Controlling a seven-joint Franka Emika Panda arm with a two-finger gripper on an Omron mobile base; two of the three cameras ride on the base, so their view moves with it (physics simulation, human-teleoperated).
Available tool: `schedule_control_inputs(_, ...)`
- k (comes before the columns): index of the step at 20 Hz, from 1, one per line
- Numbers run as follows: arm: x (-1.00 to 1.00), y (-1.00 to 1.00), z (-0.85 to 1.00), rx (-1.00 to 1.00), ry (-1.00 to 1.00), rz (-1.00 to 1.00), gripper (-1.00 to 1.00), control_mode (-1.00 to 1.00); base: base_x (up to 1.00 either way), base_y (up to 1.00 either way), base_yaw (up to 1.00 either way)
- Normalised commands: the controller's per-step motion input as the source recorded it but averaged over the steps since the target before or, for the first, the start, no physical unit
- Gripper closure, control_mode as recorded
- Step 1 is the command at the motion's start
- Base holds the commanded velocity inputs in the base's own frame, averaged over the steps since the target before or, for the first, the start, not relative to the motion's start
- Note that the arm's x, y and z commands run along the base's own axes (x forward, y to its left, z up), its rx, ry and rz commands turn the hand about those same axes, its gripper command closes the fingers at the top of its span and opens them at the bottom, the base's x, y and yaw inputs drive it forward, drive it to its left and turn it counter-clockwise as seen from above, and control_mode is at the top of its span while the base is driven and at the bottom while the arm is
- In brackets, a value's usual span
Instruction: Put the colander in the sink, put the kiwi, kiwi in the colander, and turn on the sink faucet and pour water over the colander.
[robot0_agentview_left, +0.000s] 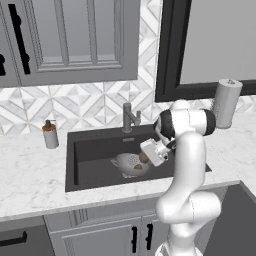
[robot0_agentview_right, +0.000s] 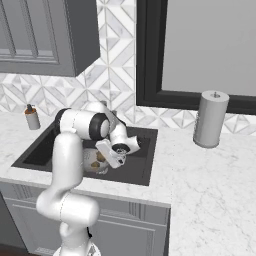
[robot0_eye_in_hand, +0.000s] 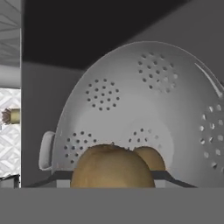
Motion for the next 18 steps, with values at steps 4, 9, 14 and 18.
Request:
schedule_control_inputs(4,0.0,0.04,-0.21,-0.06,0.0,0.0,-1.0,-1.0,0.0,0.0,0.0)
schedule_control_inputs(9,-0.01,0.02,-0.01,-0.06,-0.04,0.0,-1.0,-1.0,0.0,0.0,0.0)
schedule_control_inputs(14,-0.03,0.0,0.05,-0.09,-0.09,0.0,-1.0,-1.0,0.0,0.0,0.0)
schedule_control_inputs(18,0.0,0.0,0.19,-0.11,-0.08,0.0,-1.0,-1.0,0.0,0.0,0.0)
